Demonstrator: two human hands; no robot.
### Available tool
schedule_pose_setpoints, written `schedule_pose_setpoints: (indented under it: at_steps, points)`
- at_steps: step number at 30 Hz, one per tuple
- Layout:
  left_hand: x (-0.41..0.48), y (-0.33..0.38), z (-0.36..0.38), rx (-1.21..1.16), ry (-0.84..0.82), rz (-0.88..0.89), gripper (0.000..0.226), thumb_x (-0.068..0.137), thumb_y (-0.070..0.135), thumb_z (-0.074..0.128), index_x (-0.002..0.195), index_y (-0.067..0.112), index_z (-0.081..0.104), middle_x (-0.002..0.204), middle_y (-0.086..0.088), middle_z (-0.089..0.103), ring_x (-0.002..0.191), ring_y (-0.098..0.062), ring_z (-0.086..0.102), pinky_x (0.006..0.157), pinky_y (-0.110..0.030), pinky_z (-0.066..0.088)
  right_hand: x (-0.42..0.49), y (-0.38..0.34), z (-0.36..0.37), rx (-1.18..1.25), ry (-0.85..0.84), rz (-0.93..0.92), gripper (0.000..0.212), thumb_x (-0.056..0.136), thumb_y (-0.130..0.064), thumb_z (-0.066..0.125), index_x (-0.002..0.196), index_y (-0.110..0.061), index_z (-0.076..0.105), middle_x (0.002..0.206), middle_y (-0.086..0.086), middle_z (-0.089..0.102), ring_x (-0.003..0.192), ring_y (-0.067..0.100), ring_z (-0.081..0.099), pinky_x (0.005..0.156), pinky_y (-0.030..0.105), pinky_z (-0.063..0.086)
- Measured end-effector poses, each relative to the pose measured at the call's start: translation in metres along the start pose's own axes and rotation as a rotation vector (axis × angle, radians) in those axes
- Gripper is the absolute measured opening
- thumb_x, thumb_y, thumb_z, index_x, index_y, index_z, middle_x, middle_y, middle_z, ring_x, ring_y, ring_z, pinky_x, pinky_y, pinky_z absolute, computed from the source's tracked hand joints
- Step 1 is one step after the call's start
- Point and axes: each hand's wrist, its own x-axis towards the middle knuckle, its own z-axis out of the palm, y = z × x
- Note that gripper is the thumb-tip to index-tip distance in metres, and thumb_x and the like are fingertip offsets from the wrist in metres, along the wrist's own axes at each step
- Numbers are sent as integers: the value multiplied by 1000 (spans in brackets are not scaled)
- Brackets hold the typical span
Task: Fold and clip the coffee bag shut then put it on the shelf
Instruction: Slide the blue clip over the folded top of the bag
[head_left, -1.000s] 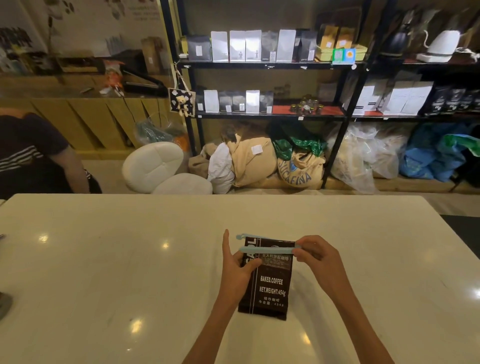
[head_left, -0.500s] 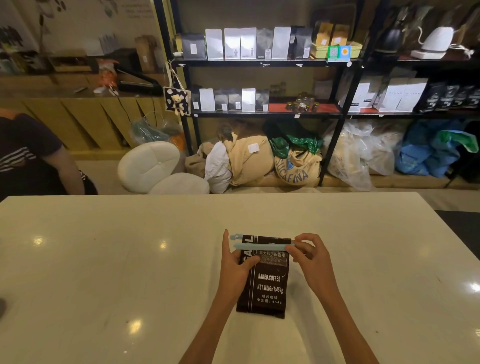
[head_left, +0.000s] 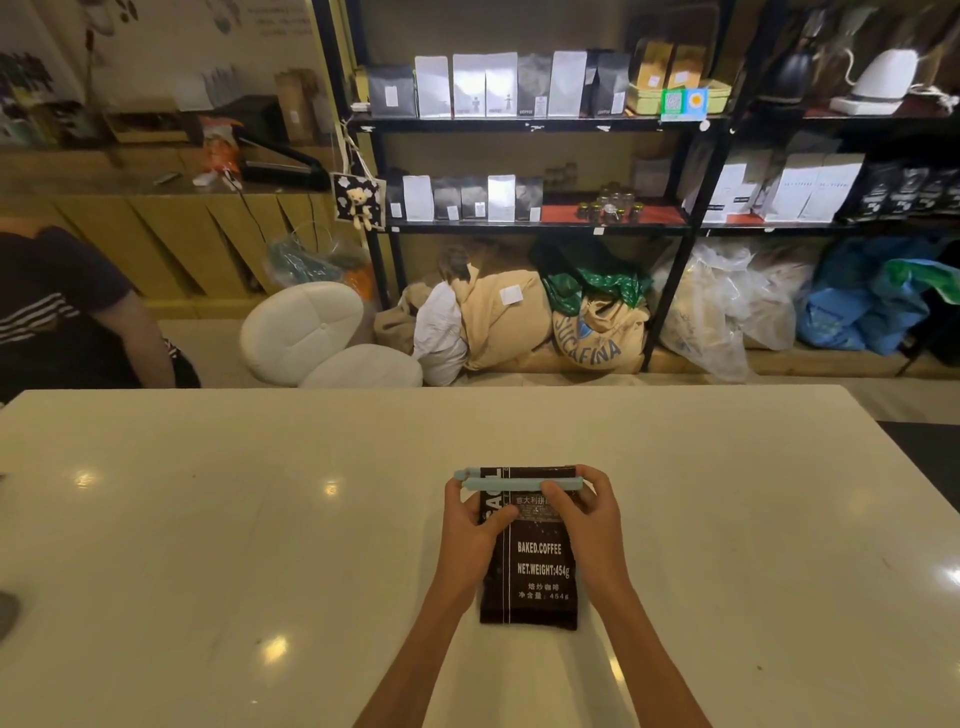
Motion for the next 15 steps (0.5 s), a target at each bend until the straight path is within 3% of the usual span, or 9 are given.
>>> schedule_pose_setpoints:
  at_steps: [4, 10, 15]
  points:
    - [0, 2, -1, 1, 2, 5, 56, 85, -2, 68, 126, 24, 40, 106, -12, 72, 85, -23, 76, 66, -32, 61, 1, -1, 9, -9, 9, 40, 44, 82, -25, 75, 118, -26, 49, 101, 7, 73, 84, 28, 75, 72, 42, 63]
    - [3, 3, -1, 41, -32, -9, 54, 86, 0, 68, 125, 23, 39, 110, -13, 72, 83, -23, 77, 66, -34, 62, 6, -2, 9, -102, -7, -40, 37, 83, -21, 75, 115, -23, 56, 107, 8, 68, 88, 21, 72, 63, 27, 61]
    - [4, 1, -4, -32, -80, -36, 48, 86, 27, 66, 127, 25, 41, 121, -15, 67, 99, -28, 74, 80, -45, 61, 9, 1, 8, -101, 0, -48, 34, 85, -16, 72, 115, -18, 57, 104, 6, 68, 78, 10, 73, 57, 18, 57]
